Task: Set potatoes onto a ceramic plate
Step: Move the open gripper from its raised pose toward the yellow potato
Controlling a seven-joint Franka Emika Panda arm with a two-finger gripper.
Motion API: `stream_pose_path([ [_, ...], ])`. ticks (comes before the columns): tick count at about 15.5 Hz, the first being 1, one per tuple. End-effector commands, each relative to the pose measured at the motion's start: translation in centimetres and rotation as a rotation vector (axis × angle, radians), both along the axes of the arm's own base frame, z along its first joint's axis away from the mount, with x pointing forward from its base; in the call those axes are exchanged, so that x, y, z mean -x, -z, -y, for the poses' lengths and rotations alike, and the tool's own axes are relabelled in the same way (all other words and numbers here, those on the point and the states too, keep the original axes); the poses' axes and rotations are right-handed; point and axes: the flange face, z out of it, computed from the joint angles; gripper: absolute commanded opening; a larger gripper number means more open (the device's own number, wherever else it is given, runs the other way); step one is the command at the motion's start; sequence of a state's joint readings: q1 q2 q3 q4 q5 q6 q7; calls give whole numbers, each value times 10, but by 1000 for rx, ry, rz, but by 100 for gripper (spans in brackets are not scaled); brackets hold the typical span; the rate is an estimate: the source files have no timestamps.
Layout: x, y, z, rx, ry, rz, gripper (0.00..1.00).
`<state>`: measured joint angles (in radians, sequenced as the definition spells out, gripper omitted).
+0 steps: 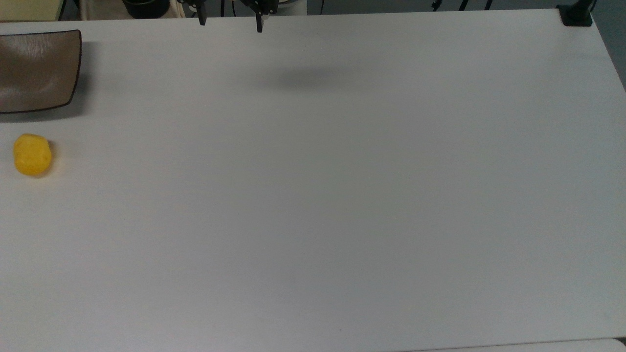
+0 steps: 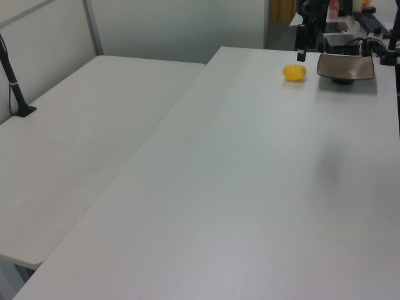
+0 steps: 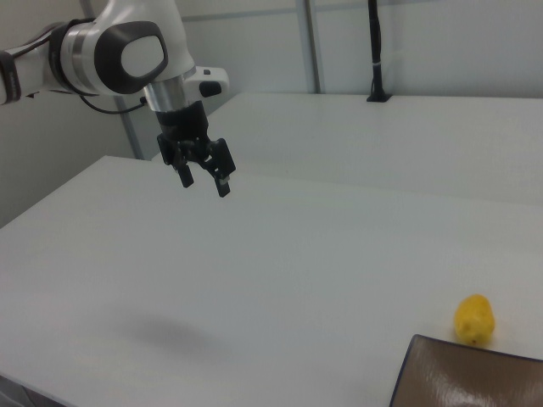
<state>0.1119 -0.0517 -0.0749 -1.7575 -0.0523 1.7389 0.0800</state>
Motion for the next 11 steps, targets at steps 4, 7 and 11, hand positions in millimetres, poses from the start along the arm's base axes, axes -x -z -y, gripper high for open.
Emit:
stream_pose_path([
  [4,-8,9,4,15,-14,3,100],
  [7,-22,12,24,18,20,87,100],
  [11,-38,17,70,44,80,171,100],
])
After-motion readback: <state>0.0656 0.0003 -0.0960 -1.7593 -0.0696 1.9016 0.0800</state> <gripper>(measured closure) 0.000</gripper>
